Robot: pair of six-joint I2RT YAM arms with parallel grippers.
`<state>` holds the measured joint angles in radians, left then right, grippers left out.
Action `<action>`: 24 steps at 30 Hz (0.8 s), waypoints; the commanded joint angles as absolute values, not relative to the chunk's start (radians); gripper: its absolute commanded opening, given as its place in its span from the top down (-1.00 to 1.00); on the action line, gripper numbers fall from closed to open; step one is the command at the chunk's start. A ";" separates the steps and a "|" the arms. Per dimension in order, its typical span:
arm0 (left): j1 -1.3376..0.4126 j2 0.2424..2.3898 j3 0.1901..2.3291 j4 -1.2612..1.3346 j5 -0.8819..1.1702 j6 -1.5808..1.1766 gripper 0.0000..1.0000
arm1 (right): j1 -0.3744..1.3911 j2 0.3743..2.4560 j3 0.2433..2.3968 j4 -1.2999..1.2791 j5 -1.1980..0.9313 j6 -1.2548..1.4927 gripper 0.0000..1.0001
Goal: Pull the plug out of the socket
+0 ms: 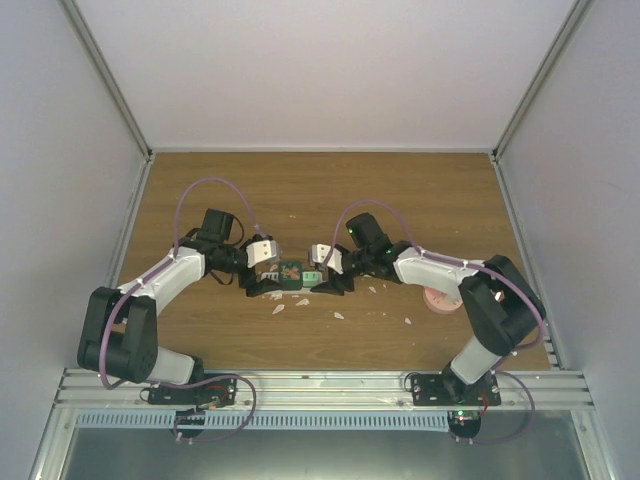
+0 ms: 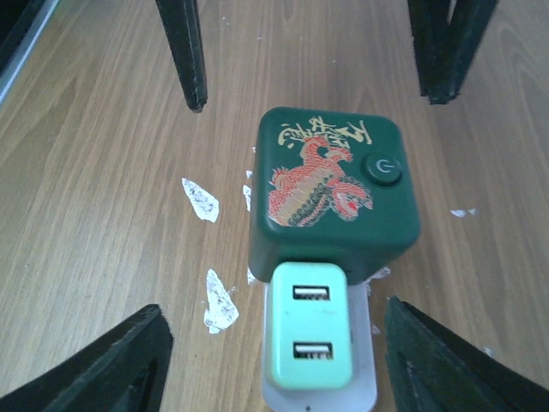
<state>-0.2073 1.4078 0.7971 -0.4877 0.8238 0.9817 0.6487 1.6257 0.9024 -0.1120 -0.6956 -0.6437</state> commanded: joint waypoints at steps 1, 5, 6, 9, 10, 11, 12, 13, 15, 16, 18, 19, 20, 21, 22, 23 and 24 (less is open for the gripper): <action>-0.206 1.412 0.778 -0.435 0.868 0.946 -0.88 | 0.677 1.672 0.933 -0.045 -0.678 -0.647 -0.29; -0.215 1.422 0.777 -0.418 0.871 0.931 -0.84 | 0.679 1.707 0.943 -0.025 -0.662 -0.632 -0.18; -0.218 1.425 0.776 -0.413 0.872 0.927 -0.84 | 0.681 1.713 0.943 -0.021 -0.659 -0.629 -0.17; -0.227 1.434 0.776 -0.399 0.869 0.918 -0.82 | 0.683 1.727 0.943 -0.010 -0.658 -0.628 -0.14; -0.233 1.437 0.776 -0.397 0.867 0.914 -0.81 | 0.685 1.731 0.943 -0.010 -0.657 -0.629 -0.10; -0.239 1.442 0.776 -0.392 0.866 0.911 -0.80 | 0.689 1.733 0.942 -0.009 -0.657 -0.630 -0.08; -0.246 1.445 0.776 -0.387 0.861 0.907 -0.80 | 0.691 1.735 0.942 -0.007 -0.654 -0.630 -0.04; -0.252 1.448 0.776 -0.384 0.858 0.905 -0.79 | 0.693 1.737 0.939 -0.005 -0.654 -0.632 0.00; -0.266 1.454 0.776 -0.375 0.850 0.896 -0.79 | 0.697 1.742 0.940 -0.007 -0.649 -0.635 0.07; -0.274 1.458 0.775 -0.370 0.844 0.892 -0.79 | 0.698 1.745 0.941 -0.010 -0.649 -0.636 0.11; -0.288 1.466 0.775 -0.358 0.834 0.883 -0.78 | 0.698 1.748 0.942 -0.016 -0.647 -0.639 0.16; -0.294 1.470 0.774 -0.351 0.827 0.879 -0.78 | 0.699 1.749 0.940 -0.019 -0.646 -0.640 0.18; -0.298 1.473 0.772 -0.345 0.823 0.876 -0.78 | 0.698 1.749 0.937 -0.017 -0.648 -0.640 0.20; -0.303 1.474 0.771 -0.340 0.820 0.874 -0.77 | 0.697 1.749 0.935 -0.017 -0.649 -0.640 0.21; -0.303 1.473 0.767 -0.331 0.821 0.869 -0.76 | 0.698 1.751 0.935 -0.017 -0.650 -0.639 0.22; -0.303 1.473 0.765 -0.323 0.820 0.864 -0.74 | 0.698 1.753 0.935 -0.017 -0.650 -0.638 0.25; -0.304 1.471 0.760 -0.317 0.821 0.861 -0.72 | 0.697 1.755 0.936 -0.018 -0.650 -0.638 0.27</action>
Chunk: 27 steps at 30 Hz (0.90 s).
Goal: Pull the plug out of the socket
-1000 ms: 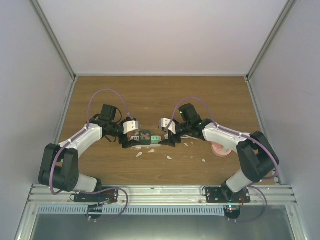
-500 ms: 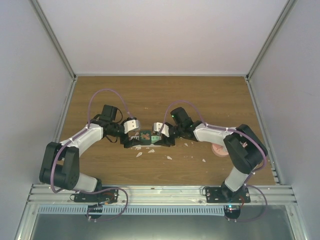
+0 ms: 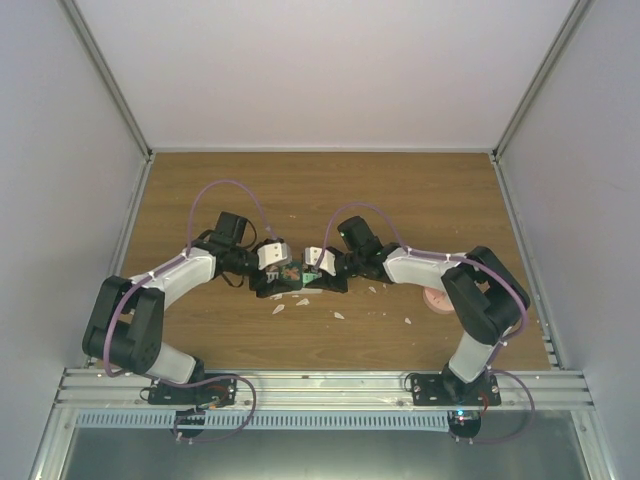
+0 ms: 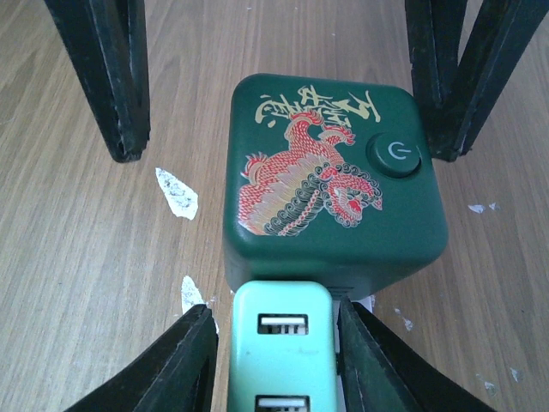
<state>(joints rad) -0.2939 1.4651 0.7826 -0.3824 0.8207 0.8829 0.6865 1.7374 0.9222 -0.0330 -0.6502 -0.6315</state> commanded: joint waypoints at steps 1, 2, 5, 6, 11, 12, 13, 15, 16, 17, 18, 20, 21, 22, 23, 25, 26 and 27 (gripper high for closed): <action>-0.306 1.472 0.756 -0.310 0.820 0.859 -0.71 | 0.698 1.758 0.937 -0.017 -0.649 -0.637 0.29; -0.308 1.473 0.753 -0.305 0.817 0.857 -0.69 | 0.698 1.759 0.938 -0.016 -0.647 -0.637 0.32; -0.309 1.478 0.748 -0.289 0.805 0.850 -0.68 | 0.698 1.762 0.938 -0.020 -0.646 -0.635 0.36; -0.311 1.479 0.744 -0.283 0.799 0.849 -0.68 | 0.697 1.764 0.938 -0.023 -0.642 -0.637 0.37; -0.314 1.473 0.724 -0.257 0.784 0.848 -0.57 | 0.698 1.771 0.946 -0.033 -0.637 -0.636 0.45; -0.316 1.470 0.722 -0.255 0.782 0.848 -0.52 | 0.698 1.770 0.947 -0.035 -0.636 -0.635 0.47; -0.318 1.468 0.720 -0.253 0.780 0.850 -0.47 | 0.698 1.772 0.950 -0.038 -0.635 -0.634 0.50; -0.321 1.457 0.714 -0.247 0.781 0.851 -0.34 | 0.698 1.773 0.955 -0.046 -0.635 -0.634 0.57; -0.322 1.450 0.711 -0.240 0.782 0.847 -0.28 | 0.697 1.775 0.957 -0.050 -0.634 -0.634 0.60; -0.322 1.443 0.710 -0.234 0.787 0.841 -0.23 | 0.697 1.776 0.958 -0.051 -0.635 -0.634 0.63; -0.320 1.437 0.709 -0.229 0.797 0.833 -0.18 | 0.698 1.777 0.959 -0.054 -0.634 -0.634 0.66; -0.320 1.430 0.710 -0.227 0.820 0.822 -0.10 | 0.698 1.783 0.964 -0.064 -0.633 -0.635 0.72; -0.320 1.427 0.712 -0.226 0.833 0.814 -0.06 | 0.698 1.787 0.968 -0.072 -0.632 -0.636 0.75; -0.319 1.427 0.716 -0.228 0.847 0.809 -0.03 | 0.697 1.789 0.971 -0.081 -0.632 -0.638 0.77; -0.317 1.428 0.722 -0.232 0.858 0.803 -0.01 | 0.697 1.790 0.974 -0.086 -0.633 -0.642 0.79; -0.310 1.434 0.737 -0.249 0.885 0.797 0.04 | 0.698 1.791 0.974 -0.090 -0.627 -0.645 0.83; -0.305 1.437 0.744 -0.258 0.898 0.798 0.06 | 0.698 1.792 0.974 -0.092 -0.624 -0.648 0.84; -0.303 1.439 0.749 -0.266 0.910 0.798 0.08 | 0.698 1.793 0.975 -0.094 -0.623 -0.647 0.86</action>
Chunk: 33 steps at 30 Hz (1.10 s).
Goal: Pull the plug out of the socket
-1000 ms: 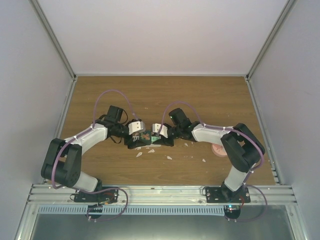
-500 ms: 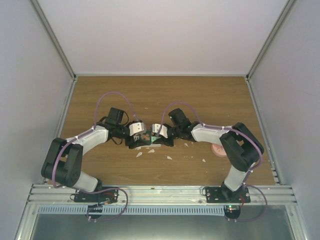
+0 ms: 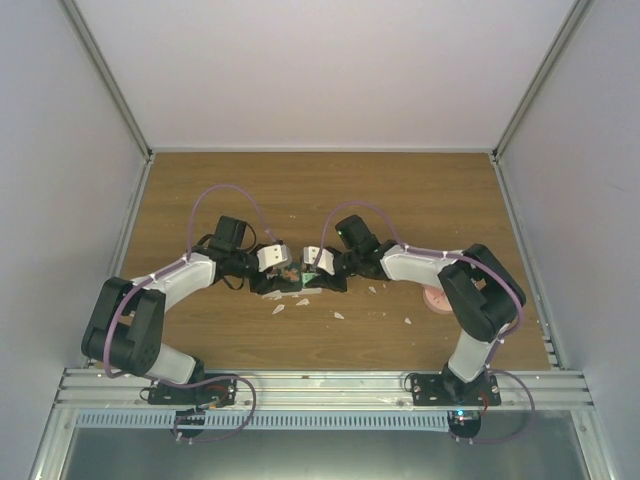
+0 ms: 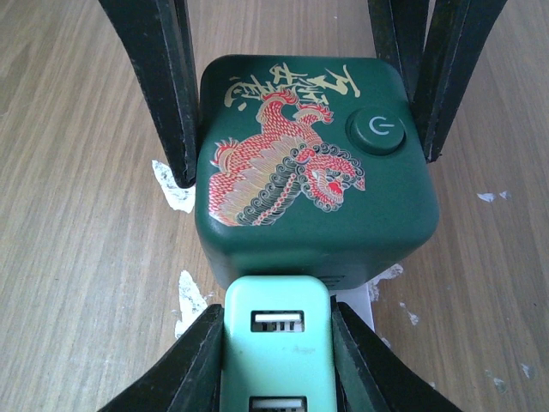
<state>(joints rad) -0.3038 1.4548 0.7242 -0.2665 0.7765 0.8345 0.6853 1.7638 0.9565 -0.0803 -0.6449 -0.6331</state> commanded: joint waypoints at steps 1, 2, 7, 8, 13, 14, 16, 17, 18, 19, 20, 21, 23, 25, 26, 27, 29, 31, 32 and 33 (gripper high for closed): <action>-0.300 1.440 0.754 -0.271 0.919 0.798 0.10 | 0.698 1.796 0.977 -0.100 -0.622 -0.648 0.88; -0.298 1.438 0.757 -0.275 0.925 0.798 0.10 | 0.697 1.799 0.981 -0.107 -0.623 -0.649 0.90; -0.297 1.391 0.729 -0.234 0.924 0.807 0.17 | 0.698 1.819 1.001 -0.132 -0.624 -0.645 0.98; -0.297 1.377 0.720 -0.223 0.920 0.812 0.18 | 0.698 1.824 1.005 -0.138 -0.623 -0.642 0.99; -0.299 1.301 0.663 -0.147 0.907 0.820 0.23 | 0.697 1.844 1.020 -0.156 -0.616 -0.637 0.99; -0.299 1.287 0.655 -0.133 0.904 0.821 0.24 | 0.698 1.847 1.021 -0.158 -0.615 -0.637 0.99; -0.298 1.266 0.641 -0.110 0.899 0.819 0.25 | 0.698 1.852 1.023 -0.160 -0.609 -0.637 0.99; -0.299 1.260 0.635 -0.100 0.898 0.815 0.26 | 0.698 1.855 1.024 -0.162 -0.607 -0.637 0.99; -0.297 1.255 0.634 -0.097 0.896 0.811 0.27 | 0.698 1.859 1.026 -0.162 -0.602 -0.637 0.99; -0.296 1.256 0.637 -0.094 0.897 0.798 0.27 | 0.697 1.863 1.027 -0.163 -0.600 -0.638 0.99; -0.293 1.261 0.644 -0.098 0.907 0.788 0.27 | 0.698 1.865 1.028 -0.164 -0.596 -0.638 0.99; -0.289 1.269 0.653 -0.110 0.922 0.780 0.28 | 0.698 1.867 1.028 -0.164 -0.594 -0.638 0.99; -0.283 1.293 0.676 -0.145 0.951 0.776 0.29 | 0.698 1.870 1.029 -0.165 -0.587 -0.638 0.99; -0.279 1.310 0.691 -0.174 0.957 0.780 0.31 | 0.698 1.869 1.029 -0.166 -0.584 -0.640 0.99; -0.274 1.313 0.696 -0.181 0.960 0.783 0.31 | 0.698 1.868 1.029 -0.166 -0.584 -0.641 0.99; -0.263 1.316 0.699 -0.190 0.963 0.782 0.31 | 0.697 1.867 1.029 -0.167 -0.584 -0.642 0.99; -0.232 1.324 0.710 -0.219 0.975 0.786 0.31 | 0.698 1.866 1.029 -0.168 -0.584 -0.644 0.99; -0.191 1.333 0.727 -0.247 0.994 0.789 0.31 | 0.698 1.865 1.029 -0.172 -0.587 -0.645 0.99; -0.168 1.336 0.731 -0.258 1.005 0.790 0.31 | 0.698 1.866 1.029 -0.173 -0.590 -0.646 0.99; -0.146 1.341 0.740 -0.269 1.013 0.792 0.31 | 0.698 1.865 1.030 -0.173 -0.591 -0.644 0.99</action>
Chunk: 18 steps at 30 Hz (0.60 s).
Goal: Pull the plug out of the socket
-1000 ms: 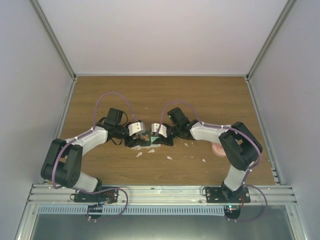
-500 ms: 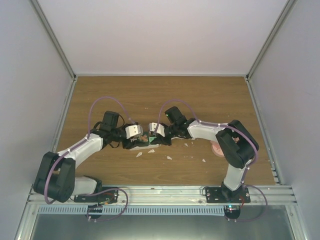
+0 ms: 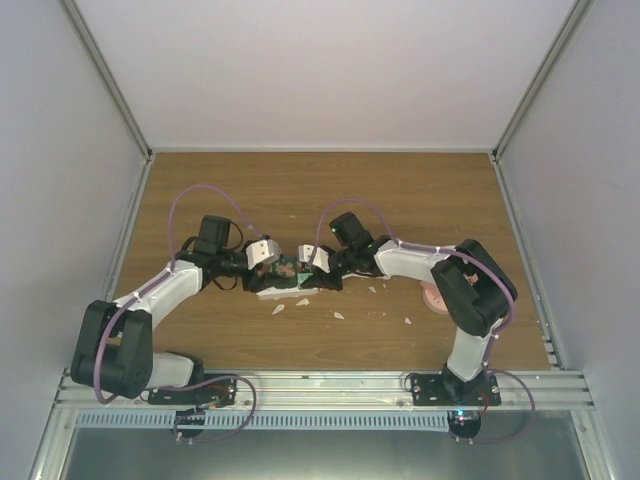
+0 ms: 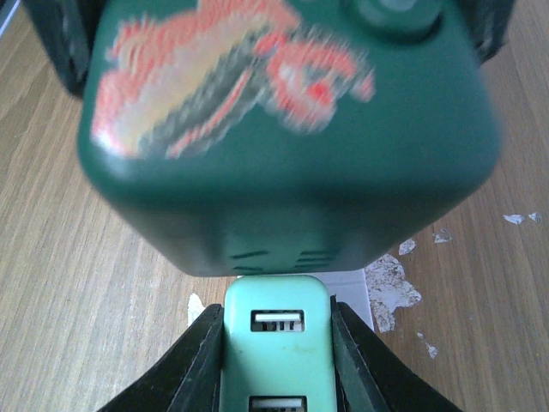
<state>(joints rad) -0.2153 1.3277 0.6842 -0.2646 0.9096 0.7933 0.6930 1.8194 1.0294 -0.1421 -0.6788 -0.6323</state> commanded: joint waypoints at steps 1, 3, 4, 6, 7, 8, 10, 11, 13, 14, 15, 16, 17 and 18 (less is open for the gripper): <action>-0.125 1.345 0.749 -0.280 1.018 0.793 0.31 | 0.698 1.865 1.032 -0.175 -0.593 -0.644 0.99; -0.086 1.360 0.773 -0.307 1.026 0.791 0.31 | 0.698 1.863 1.034 -0.176 -0.594 -0.641 0.98; -0.069 1.371 0.789 -0.321 1.025 0.789 0.31 | 0.699 1.861 1.034 -0.177 -0.594 -0.640 0.98; -0.023 1.397 0.830 -0.350 1.020 0.778 0.31 | 0.698 1.859 1.034 -0.178 -0.595 -0.640 0.98; -0.006 1.413 0.858 -0.369 1.009 0.775 0.31 | 0.698 1.858 1.034 -0.179 -0.595 -0.638 0.98; 0.020 1.427 0.887 -0.392 0.981 0.778 0.31 | 0.697 1.857 1.034 -0.178 -0.595 -0.638 0.97; 0.057 1.452 0.947 -0.430 0.904 0.785 0.31 | 0.698 1.855 1.034 -0.180 -0.594 -0.640 0.97; 0.070 1.465 0.978 -0.451 0.861 0.797 0.31 | 0.697 1.855 1.034 -0.181 -0.593 -0.640 0.97; 0.093 1.500 1.056 -0.505 0.762 0.825 0.31 | 0.698 1.853 1.035 -0.182 -0.594 -0.640 0.97; 0.103 1.521 1.097 -0.530 0.705 0.840 0.31 | 0.698 1.853 1.035 -0.183 -0.594 -0.640 0.97; 0.112 1.544 1.140 -0.554 0.645 0.854 0.31 | 0.698 1.852 1.035 -0.184 -0.594 -0.640 0.97; 0.121 1.566 1.182 -0.574 0.591 0.868 0.31 | 0.697 1.851 1.035 -0.184 -0.594 -0.640 0.96; 0.130 1.591 1.225 -0.590 0.534 0.882 0.31 | 0.697 1.850 1.035 -0.184 -0.596 -0.640 0.97; 0.138 1.617 1.268 -0.614 0.484 0.892 0.31 | 0.697 1.850 1.037 -0.184 -0.597 -0.641 0.96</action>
<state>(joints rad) 0.1078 1.5490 1.1309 -0.5228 0.7170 0.8280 0.6930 1.8198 1.0344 -0.1505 -0.6754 -0.6323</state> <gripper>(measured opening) 0.606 0.284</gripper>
